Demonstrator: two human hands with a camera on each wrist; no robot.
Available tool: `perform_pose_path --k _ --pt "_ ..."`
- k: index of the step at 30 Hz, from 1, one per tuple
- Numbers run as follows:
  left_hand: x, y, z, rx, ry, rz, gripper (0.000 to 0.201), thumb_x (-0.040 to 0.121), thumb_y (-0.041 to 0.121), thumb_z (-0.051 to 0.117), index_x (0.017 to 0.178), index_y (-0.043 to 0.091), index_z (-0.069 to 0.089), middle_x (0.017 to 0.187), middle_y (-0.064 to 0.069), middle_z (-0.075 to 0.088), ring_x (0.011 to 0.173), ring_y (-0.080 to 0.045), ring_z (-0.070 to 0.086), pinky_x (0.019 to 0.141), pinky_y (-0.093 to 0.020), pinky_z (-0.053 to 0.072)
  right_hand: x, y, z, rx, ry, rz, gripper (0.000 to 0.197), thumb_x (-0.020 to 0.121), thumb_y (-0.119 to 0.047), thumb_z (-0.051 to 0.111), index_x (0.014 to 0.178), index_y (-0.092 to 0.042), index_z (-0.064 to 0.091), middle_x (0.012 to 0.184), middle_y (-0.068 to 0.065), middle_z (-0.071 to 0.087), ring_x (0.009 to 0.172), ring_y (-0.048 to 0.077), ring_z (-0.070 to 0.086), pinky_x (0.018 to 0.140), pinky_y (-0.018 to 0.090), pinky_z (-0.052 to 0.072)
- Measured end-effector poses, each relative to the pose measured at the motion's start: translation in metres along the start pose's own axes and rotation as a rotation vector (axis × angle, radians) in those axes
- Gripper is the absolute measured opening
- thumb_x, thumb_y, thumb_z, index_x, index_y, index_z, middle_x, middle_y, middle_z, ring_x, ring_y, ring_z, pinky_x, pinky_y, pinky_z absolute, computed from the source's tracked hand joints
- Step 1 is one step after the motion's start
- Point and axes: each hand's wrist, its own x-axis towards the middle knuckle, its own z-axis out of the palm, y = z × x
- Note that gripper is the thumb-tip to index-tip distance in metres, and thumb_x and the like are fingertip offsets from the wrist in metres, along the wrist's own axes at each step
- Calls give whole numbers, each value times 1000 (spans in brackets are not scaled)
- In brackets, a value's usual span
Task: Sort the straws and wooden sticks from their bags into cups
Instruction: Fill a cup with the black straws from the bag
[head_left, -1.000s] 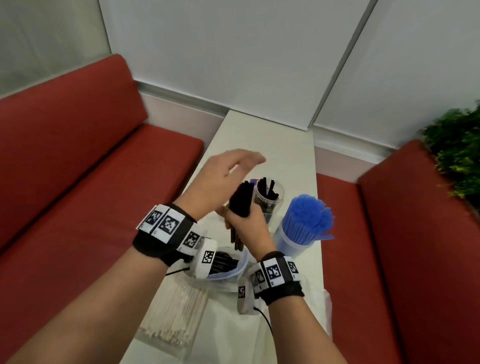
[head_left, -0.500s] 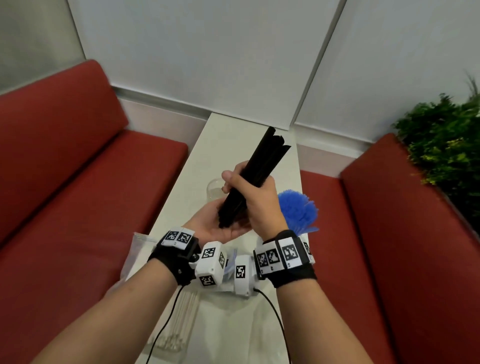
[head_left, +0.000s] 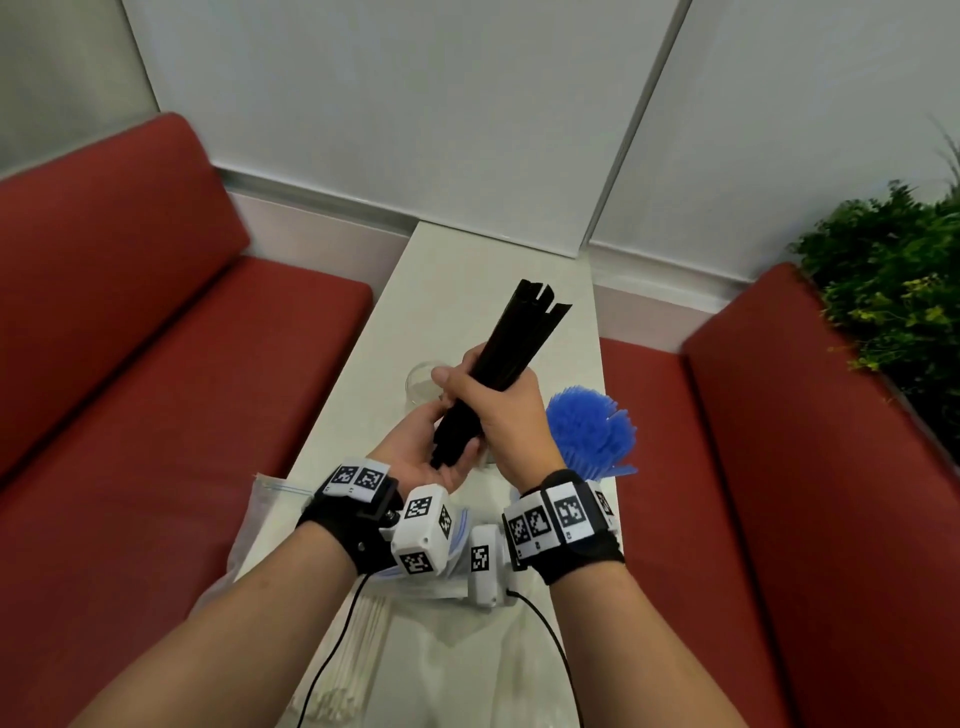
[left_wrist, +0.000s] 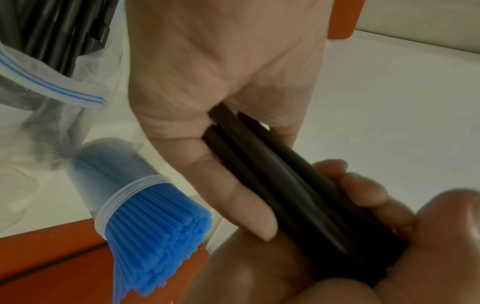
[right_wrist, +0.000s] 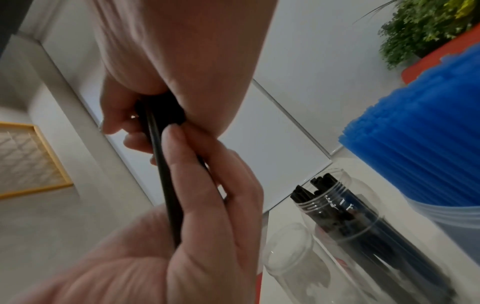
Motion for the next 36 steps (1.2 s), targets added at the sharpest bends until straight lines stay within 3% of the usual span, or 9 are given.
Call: perform_pose_path --k 3,7,11,14,19,23,27,31,36 --pt "4 -1 -6 0 -17 -77 55 50 34 95 95 9 76 83 -2 68 65 -15 69 43 -23 54 -1 12 2 -91 -46 22 27 80 -12 85 73 -31 66 74 -4 67 75 12 67 76 26 57" --pt "12 4 -31 170 103 -162 33 84 43 62 72 13 63 63 1 56 43 -2 48 42 -7 22 0 14 -3 10 -102 25 28 79 -17 85 98 -21 65 88 0 69 85 18 69 86 30 57" --pt "17 4 -57 134 128 -237 31 82 43 62 71 13 64 66 4 57 47 3 44 53 1 9 6 10 -1 45 -128 28 19 82 -18 81 96 -18 68 82 2 68 77 19 67 83 32 57" --pt "23 -1 -61 90 159 -196 20 74 28 70 68 13 59 64 5 55 53 7 35 44 -3 15 3 22 5 -75 -141 61 18 86 -24 80 82 -15 64 70 4 62 69 17 61 77 33 55" --pt "35 -5 -68 81 326 159 21 92 25 59 81 7 59 64 -5 59 43 -13 54 31 -16 33 18 22 -10 -142 -91 66 18 92 -25 74 77 -21 65 72 6 65 73 18 61 79 33 52" --pt "34 9 -79 585 577 346 34 99 26 53 80 1 66 70 -12 64 55 -21 59 50 -27 46 67 -19 -41 -168 141 -119 22 89 -31 76 72 -25 64 70 1 66 69 13 60 72 24 51" --pt "28 15 -95 1449 714 351 18 92 17 62 88 2 72 81 -8 68 68 -20 61 61 -25 49 111 -45 -68 -194 292 -233 21 86 -33 79 74 -27 64 67 -3 66 65 11 60 65 19 49" --pt "33 5 -102 1974 574 235 19 89 16 65 105 10 73 110 -2 69 104 -17 63 89 -23 48 136 -19 -77 -277 320 -163 21 88 -30 79 79 -21 63 66 -5 65 66 13 60 67 27 50" --pt "43 -11 -112 2173 462 15 39 83 33 71 119 20 65 122 -1 60 111 -22 58 96 -35 50 142 26 -76 -304 337 -54 21 90 -25 79 81 -17 62 70 0 64 64 10 60 66 24 48"
